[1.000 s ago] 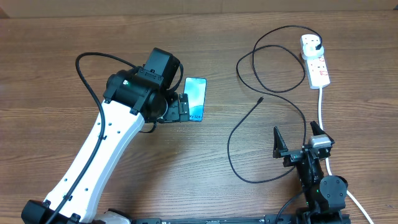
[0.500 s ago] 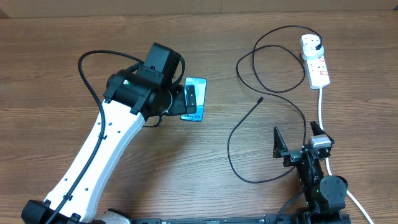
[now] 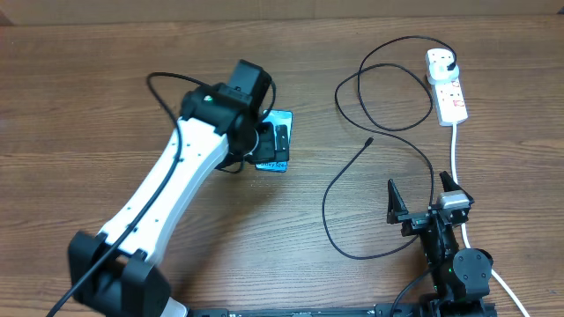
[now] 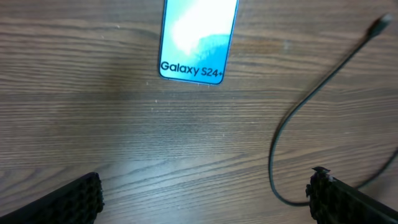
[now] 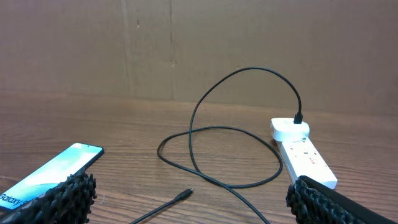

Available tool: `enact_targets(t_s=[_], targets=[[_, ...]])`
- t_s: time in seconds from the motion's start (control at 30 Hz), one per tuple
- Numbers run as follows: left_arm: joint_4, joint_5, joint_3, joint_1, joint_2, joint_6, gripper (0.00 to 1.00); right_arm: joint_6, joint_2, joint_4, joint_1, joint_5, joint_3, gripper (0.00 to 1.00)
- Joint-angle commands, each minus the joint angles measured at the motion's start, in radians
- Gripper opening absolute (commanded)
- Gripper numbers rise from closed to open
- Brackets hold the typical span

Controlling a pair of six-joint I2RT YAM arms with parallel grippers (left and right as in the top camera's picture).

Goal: Plug charger to phone and switch on socket
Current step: 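Lower the left gripper over the phone, aligning with its long edges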

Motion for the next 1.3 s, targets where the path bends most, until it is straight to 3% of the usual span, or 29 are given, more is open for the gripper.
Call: enact_targets(t_s=[0.0,0.37,1.1,1.27], targets=[[0.012,-0.027,0.045,-0.021,0.055,-0.014,1.00,0.006,-0.010,0.006,0.004,0.009,-0.010,1.00],[0.239,-0.163,0.045,-0.023,0.153,-0.022,1.00,0.006,-0.010,0.006,0.004,0.009,-0.010,1.00],[0.387,-0.169,0.045,-0.035,0.426,0.003,1.00,0.006,-0.010,0.006,0.004,0.009,-0.010,1.00],[0.393,-0.231,0.045,-0.048,0.432,0.005,1.00,0.006,-0.010,0.006,0.004,0.009,-0.010,1.00]])
